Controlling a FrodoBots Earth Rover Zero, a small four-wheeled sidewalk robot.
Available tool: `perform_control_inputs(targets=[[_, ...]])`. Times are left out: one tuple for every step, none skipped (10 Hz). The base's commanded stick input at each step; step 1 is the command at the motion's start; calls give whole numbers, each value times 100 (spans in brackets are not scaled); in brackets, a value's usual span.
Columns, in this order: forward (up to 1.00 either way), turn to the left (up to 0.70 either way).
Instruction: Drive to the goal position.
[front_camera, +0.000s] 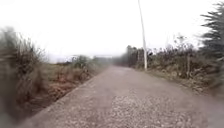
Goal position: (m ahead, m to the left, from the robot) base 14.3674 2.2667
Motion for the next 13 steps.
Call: perform_control_inputs(targets=[[85,-34],[85,-33],[85,-22],[85,-7],[85,-3],[85,-11],[85,-30],[85,-19],[85,-9],[85,-5],[85,0],[85,0],[85,0]])
